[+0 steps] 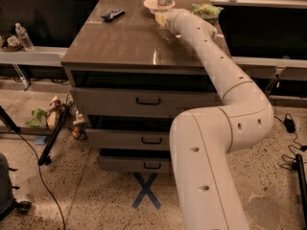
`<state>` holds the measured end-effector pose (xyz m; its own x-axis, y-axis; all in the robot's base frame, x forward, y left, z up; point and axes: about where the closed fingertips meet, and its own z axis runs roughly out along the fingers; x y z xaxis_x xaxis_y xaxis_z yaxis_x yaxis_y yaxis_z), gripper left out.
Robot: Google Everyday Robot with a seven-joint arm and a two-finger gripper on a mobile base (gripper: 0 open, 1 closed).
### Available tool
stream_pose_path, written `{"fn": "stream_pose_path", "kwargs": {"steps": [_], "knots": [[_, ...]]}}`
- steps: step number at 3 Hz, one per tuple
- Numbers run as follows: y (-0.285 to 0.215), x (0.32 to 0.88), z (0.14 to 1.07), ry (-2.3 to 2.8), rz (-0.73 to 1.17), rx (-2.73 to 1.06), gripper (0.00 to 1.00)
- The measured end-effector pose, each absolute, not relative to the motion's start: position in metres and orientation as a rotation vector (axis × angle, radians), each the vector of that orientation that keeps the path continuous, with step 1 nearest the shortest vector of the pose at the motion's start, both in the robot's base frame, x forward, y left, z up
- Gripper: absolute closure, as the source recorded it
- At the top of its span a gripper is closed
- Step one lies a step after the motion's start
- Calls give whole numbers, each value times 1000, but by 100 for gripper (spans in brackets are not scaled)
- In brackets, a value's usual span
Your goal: Move water bottle near paper bowl
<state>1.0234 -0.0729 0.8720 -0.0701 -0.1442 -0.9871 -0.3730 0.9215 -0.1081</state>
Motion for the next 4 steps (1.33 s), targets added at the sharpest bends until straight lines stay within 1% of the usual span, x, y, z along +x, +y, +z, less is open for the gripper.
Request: {"fn": "stream_pose_path", "kwargs": {"steps": [2, 3, 4], "knots": [[-75, 1035, 865, 1645, 190, -370, 100], [-75, 1035, 866, 1645, 190, -370, 85], [-76, 1042, 866, 1630, 171, -345, 53]]}}
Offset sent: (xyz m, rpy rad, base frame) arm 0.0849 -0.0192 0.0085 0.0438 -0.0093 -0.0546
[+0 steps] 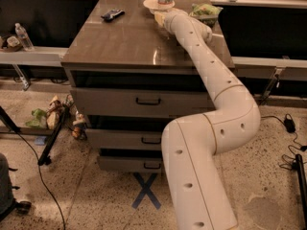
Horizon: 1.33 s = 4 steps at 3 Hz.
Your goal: Move water bottle near paper bowl
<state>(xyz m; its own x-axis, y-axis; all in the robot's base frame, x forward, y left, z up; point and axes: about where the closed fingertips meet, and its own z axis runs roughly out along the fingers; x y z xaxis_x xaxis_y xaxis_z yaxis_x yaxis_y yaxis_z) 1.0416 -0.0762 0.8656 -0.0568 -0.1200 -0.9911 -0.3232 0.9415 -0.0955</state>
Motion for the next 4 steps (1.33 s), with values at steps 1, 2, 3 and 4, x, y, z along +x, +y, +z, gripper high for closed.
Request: {"fn": "stream_pose_path", "kwargs": {"steps": [1, 2, 3, 4], "knots": [[-76, 1042, 866, 1630, 171, -345, 30], [-74, 1044, 866, 1620, 157, -345, 7], [-73, 1045, 869, 1612, 145, -354, 0], [-75, 1042, 876, 1608, 138, -366, 0]]}}
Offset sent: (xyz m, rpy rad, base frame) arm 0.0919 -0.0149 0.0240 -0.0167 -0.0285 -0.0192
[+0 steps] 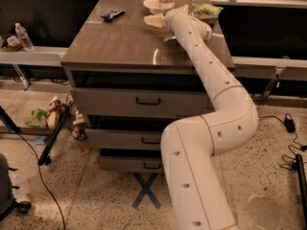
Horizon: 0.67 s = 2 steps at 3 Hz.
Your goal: Move water bottle near paper bowl
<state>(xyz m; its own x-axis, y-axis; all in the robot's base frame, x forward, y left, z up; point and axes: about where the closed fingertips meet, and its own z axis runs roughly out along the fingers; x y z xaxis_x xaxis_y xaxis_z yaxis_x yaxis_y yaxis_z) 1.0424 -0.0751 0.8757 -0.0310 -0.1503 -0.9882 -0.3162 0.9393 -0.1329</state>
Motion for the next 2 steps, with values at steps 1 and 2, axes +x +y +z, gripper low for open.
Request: {"fn": "stream_pose_path", "kwargs": {"steps": [1, 2], "knots": [[-82, 1033, 895, 1611, 129, -406, 0], [-110, 1022, 921, 1618, 73, -422, 0]]}}
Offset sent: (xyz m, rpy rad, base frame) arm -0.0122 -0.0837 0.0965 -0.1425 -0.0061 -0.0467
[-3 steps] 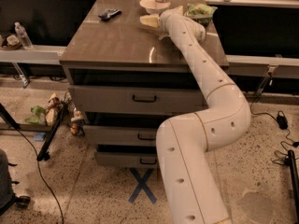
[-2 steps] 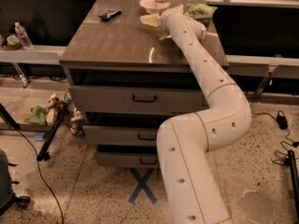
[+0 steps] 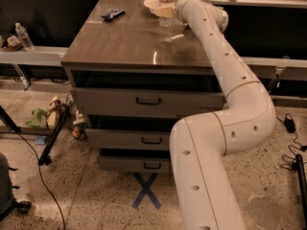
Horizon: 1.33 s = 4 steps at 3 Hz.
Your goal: Move water bottle near paper bowl
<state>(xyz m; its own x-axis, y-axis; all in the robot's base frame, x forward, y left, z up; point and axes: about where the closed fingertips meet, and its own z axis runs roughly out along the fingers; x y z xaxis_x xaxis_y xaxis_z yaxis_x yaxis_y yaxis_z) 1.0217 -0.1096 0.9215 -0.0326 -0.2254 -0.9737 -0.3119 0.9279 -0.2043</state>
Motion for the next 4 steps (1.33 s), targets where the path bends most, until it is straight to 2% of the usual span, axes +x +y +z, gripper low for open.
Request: {"fn": "stream_pose_path", "kwargs": {"steps": [3, 4], "knots": [[-221, 964, 1051, 1611, -251, -413, 0], [-229, 960, 1061, 1608, -291, -413, 0]]}}
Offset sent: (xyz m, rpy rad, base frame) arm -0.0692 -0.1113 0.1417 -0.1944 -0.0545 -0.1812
